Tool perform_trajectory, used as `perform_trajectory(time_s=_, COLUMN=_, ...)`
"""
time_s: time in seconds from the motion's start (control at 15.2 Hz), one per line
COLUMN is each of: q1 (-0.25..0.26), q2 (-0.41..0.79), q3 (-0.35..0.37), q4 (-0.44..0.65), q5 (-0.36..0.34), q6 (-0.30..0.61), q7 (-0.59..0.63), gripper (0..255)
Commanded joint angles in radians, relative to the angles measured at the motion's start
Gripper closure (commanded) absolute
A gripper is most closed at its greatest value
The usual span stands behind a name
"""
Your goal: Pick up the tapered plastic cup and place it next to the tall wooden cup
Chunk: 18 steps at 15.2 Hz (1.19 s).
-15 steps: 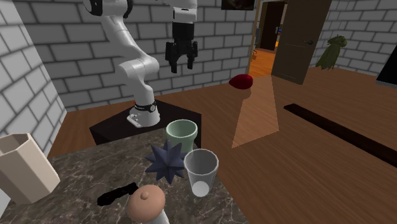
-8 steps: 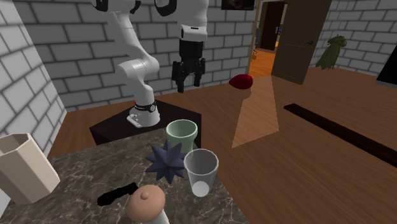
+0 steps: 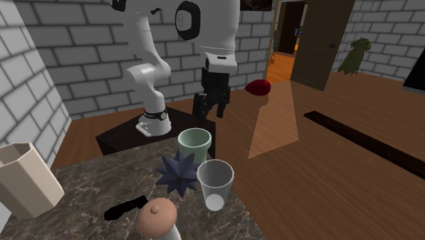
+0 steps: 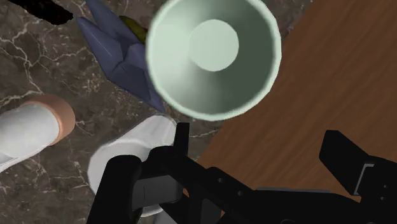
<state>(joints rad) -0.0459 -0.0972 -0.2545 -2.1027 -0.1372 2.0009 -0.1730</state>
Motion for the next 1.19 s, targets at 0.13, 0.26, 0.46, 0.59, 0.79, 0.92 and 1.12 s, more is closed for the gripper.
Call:
perform_trajectory(time_s=0.13, q1=-0.015, q2=0.158, q3=-0.022, q4=0.116, q5=0.034, q6=0.047, q7=-0.049, gripper=0)
perform_trajectory(time_s=0.26, q1=-0.028, q2=0.235, q3=-0.029, q4=0.179, q5=0.054, q6=0.063, q7=-0.074, gripper=0)
perform_trajectory(time_s=0.46, q1=-0.051, q2=0.353, q3=-0.033, q4=0.284, q5=0.086, q6=0.078, q7=-0.109, gripper=0)
perform_trajectory(time_s=0.59, q1=-0.059, q2=0.386, q3=-0.032, q4=0.305, q5=0.095, q6=0.091, q7=-0.118, gripper=0)
perform_trajectory(time_s=0.79, q1=-0.063, q2=0.402, q3=-0.031, q4=0.286, q5=0.099, q6=0.126, q7=-0.121, gripper=0)
perform_trajectory(time_s=0.92, q1=-0.065, q2=0.414, q3=-0.031, q4=0.274, q5=0.102, q6=0.15, q7=-0.122, gripper=0)
perform_trajectory(time_s=1.12, q1=-0.067, q2=0.424, q3=-0.03, q4=0.265, q5=0.104, q6=0.168, q7=-0.124, gripper=0)
